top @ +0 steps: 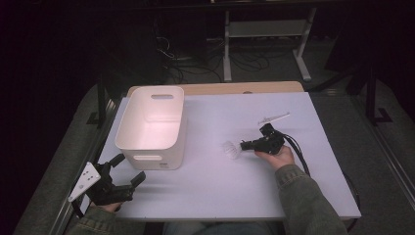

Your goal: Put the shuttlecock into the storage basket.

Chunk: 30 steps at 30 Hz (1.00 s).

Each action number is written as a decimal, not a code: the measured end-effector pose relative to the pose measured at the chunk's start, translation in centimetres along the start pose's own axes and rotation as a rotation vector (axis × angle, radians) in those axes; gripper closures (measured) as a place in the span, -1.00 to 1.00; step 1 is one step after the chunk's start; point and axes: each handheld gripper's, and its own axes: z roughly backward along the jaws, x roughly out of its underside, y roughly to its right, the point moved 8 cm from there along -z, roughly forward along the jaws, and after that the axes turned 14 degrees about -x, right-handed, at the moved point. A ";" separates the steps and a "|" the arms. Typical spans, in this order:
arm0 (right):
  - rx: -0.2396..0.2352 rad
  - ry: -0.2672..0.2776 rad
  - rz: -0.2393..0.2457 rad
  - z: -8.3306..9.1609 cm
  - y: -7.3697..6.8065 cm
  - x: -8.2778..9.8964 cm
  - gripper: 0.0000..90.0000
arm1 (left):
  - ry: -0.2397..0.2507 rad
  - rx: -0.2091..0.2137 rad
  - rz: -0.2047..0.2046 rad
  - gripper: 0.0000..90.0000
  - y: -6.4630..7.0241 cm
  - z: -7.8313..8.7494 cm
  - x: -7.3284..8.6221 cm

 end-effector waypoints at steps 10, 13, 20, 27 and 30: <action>-0.008 0.011 0.014 -1.2 0.0 -1.0 0.98 | 0.003 0.002 0.000 -1.00 0.0 0.0 0.0; -0.011 0.016 -0.001 -1.3 0.2 -1.0 0.98 | 0.003 0.003 0.001 -1.00 0.0 0.0 0.0; -0.001 0.027 0.004 -1.2 0.7 -1.4 0.98 | 0.002 0.003 0.004 -1.00 0.0 0.0 0.0; -0.008 0.013 0.015 -1.8 0.7 -2.1 0.98 | 0.002 0.003 0.001 -1.00 0.0 0.0 0.0; -0.011 0.004 0.010 -2.4 0.7 -2.0 0.98 | 0.002 0.003 0.002 -1.00 0.0 0.0 0.0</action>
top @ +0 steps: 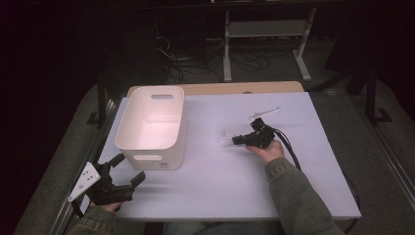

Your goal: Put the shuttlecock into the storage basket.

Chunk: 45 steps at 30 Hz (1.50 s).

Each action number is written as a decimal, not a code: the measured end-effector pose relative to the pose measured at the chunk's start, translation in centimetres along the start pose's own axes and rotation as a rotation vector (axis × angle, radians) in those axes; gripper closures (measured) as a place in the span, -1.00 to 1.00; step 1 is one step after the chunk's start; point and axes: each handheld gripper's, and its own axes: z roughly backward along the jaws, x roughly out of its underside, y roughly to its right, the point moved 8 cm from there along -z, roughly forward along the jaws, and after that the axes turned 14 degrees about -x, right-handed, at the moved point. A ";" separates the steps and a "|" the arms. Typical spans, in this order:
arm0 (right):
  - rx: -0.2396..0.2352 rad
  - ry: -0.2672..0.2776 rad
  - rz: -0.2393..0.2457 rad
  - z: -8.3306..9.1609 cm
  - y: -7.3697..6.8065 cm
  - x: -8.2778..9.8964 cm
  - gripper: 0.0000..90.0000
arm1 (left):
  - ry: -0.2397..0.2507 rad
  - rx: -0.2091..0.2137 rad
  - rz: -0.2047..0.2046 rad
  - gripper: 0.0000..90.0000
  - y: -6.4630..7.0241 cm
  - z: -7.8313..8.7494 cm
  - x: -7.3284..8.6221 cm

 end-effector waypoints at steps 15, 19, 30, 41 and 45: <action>0.030 0.016 0.001 -0.8 1.4 -1.4 0.98 | 0.003 0.004 0.003 -1.00 0.0 0.0 0.0; 0.041 0.026 -0.005 -0.9 1.9 -1.6 0.98 | 0.003 0.003 0.003 -1.00 0.0 0.0 0.0; 0.069 0.052 -0.017 -0.7 3.3 -2.0 0.98 | 0.004 0.006 0.007 -1.00 0.1 0.0 0.0; 0.078 0.065 -0.018 0.4 3.0 -2.4 0.98 | 0.003 0.004 0.007 -1.00 0.1 0.0 0.0; 0.093 0.068 -0.008 1.1 3.1 -2.6 0.98 | 0.003 0.003 0.008 -1.00 0.0 0.0 0.0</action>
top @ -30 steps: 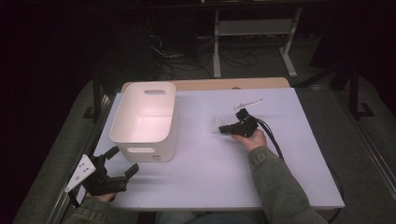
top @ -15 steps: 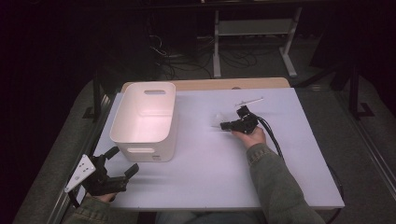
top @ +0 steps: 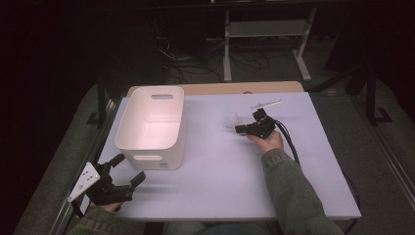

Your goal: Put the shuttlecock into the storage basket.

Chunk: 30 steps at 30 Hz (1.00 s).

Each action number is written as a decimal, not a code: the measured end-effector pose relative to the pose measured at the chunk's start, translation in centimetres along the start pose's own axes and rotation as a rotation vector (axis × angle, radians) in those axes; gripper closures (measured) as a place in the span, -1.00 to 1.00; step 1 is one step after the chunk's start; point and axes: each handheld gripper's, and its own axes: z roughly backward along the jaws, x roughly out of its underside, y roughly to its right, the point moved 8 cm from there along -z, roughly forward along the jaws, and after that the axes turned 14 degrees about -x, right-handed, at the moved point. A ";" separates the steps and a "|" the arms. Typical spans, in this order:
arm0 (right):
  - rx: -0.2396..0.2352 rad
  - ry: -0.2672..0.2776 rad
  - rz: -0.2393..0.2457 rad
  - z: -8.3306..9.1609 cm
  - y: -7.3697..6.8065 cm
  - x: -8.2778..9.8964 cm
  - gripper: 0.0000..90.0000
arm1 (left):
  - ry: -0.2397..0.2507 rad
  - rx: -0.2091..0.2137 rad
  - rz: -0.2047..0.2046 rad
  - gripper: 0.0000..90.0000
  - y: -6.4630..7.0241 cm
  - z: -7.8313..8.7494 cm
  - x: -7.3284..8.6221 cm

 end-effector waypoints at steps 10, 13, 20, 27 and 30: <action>0.011 0.022 0.027 1.4 0.1 -0.6 0.91 | 0.000 0.000 -0.006 -1.00 0.0 0.0 0.0; 0.019 0.021 0.029 1.7 0.1 -0.8 0.82 | -0.002 -0.001 -0.006 -1.00 0.0 0.0 0.0; -0.003 0.029 0.047 2.2 -0.5 -1.9 0.29 | 0.000 0.000 -0.007 -1.00 0.0 0.0 0.0; 0.023 0.012 0.073 2.8 -0.4 -2.6 -0.37 | -0.002 -0.002 -0.004 -1.00 0.0 0.0 0.0; 0.013 0.007 0.072 2.8 -0.4 -2.8 -0.69 | -0.003 -0.005 -0.002 -1.00 0.0 0.0 0.0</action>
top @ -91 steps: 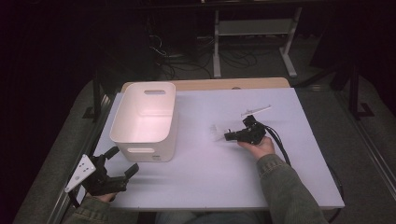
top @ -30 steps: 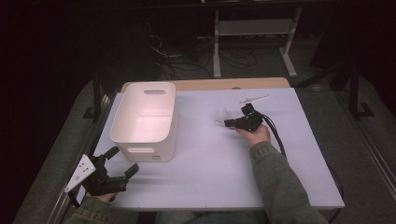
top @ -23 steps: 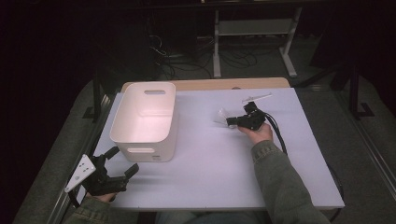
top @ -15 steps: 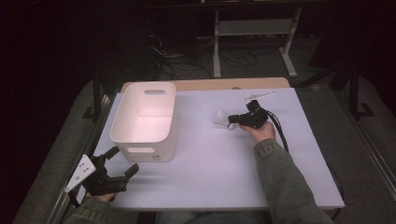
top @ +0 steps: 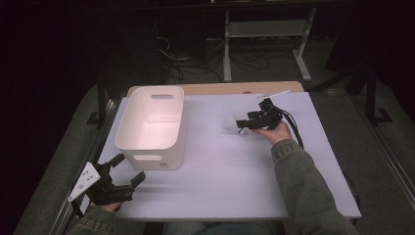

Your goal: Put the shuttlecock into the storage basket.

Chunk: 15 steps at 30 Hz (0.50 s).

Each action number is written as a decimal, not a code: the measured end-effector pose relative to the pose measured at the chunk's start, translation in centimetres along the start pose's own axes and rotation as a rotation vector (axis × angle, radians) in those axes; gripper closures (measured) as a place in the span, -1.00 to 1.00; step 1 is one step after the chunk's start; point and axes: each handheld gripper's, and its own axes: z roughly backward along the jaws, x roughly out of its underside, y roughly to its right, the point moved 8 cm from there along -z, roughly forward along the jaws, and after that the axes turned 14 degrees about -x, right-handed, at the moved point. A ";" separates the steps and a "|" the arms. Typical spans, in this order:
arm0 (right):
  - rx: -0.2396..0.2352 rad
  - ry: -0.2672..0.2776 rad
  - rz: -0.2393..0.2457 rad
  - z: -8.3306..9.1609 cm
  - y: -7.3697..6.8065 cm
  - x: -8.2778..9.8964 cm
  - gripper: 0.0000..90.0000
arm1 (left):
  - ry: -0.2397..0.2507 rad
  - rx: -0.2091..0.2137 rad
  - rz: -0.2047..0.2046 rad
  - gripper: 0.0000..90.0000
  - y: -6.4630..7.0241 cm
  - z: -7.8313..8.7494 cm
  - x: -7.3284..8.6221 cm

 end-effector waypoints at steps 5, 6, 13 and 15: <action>-0.003 0.001 0.024 0.1 -0.1 -0.6 -0.96 | -0.001 0.000 0.002 -1.00 0.0 0.0 0.0; 0.001 0.001 0.023 0.2 -0.1 -0.7 -1.00 | -0.002 0.000 0.004 -1.00 0.0 0.0 0.0; 0.008 -0.027 0.013 0.3 0.4 -1.4 -1.00 | -0.002 0.000 0.003 -1.00 0.0 0.0 0.0; -0.011 -0.032 0.015 0.2 0.5 -1.4 -1.00 | -0.001 0.001 0.004 -1.00 0.0 0.0 0.0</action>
